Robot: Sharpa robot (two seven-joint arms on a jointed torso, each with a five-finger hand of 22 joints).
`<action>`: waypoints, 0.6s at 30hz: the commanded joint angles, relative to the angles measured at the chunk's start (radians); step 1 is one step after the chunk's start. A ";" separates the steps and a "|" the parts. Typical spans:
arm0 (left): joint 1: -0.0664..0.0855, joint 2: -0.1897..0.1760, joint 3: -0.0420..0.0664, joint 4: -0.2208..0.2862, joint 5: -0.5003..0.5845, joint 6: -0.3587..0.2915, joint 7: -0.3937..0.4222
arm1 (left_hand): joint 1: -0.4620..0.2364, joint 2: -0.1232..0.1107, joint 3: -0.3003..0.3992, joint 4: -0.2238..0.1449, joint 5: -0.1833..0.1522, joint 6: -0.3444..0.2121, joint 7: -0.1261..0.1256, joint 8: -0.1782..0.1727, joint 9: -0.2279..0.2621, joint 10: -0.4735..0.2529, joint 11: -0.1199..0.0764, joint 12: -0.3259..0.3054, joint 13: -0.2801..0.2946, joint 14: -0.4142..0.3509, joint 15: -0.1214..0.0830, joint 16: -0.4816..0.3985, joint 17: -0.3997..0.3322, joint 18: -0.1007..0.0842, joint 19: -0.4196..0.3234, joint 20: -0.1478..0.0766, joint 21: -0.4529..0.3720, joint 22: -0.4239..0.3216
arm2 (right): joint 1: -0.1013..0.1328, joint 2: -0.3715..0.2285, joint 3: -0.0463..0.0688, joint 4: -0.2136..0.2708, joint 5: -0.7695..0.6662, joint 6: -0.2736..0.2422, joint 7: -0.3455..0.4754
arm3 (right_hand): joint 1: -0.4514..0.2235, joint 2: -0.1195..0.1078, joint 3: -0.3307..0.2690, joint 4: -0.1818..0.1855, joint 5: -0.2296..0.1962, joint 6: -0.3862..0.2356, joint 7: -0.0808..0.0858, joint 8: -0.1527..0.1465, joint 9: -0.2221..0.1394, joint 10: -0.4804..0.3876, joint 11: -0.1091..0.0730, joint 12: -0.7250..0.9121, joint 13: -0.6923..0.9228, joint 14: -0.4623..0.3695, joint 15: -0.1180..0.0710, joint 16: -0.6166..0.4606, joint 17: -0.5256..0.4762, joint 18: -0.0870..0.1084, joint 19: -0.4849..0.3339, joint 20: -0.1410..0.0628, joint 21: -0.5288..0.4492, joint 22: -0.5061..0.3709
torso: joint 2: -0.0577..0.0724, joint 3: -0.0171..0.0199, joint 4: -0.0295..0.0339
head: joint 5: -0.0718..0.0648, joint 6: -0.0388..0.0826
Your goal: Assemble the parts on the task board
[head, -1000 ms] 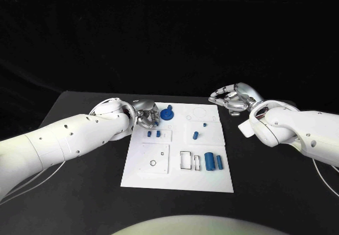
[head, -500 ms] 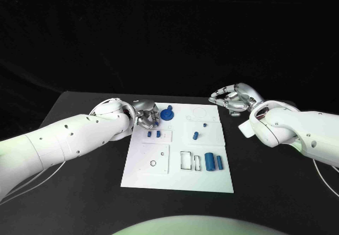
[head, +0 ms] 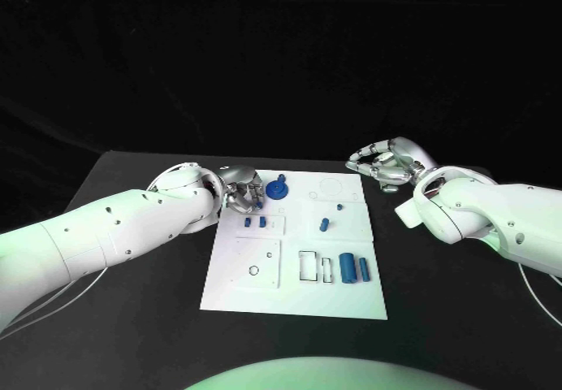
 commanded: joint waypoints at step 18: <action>0.000 -0.003 0.000 0.004 0.000 0.004 0.005 | -0.007 -0.013 -0.009 -0.004 -0.002 -0.036 0.011 -0.037 -0.013 -0.038 0.010 -0.021 -0.001 -0.020 0.010 0.002 -0.024 -0.002 -0.021 0.005 -0.018 -0.019 | -0.001 0.000 0.000 -0.001 -0.004 0.006 0.007 | 0.007 0.002 -0.004 0.008 0.007 0.002 -0.007 0.005 0.002 -0.006 -0.004 -0.005 0.014 0.044 -0.005 -0.005 0.015 0.015 -0.005 0.002 -0.007 -0.002 | 0.000 0.0005 -0.0005 | 0.002 -0.001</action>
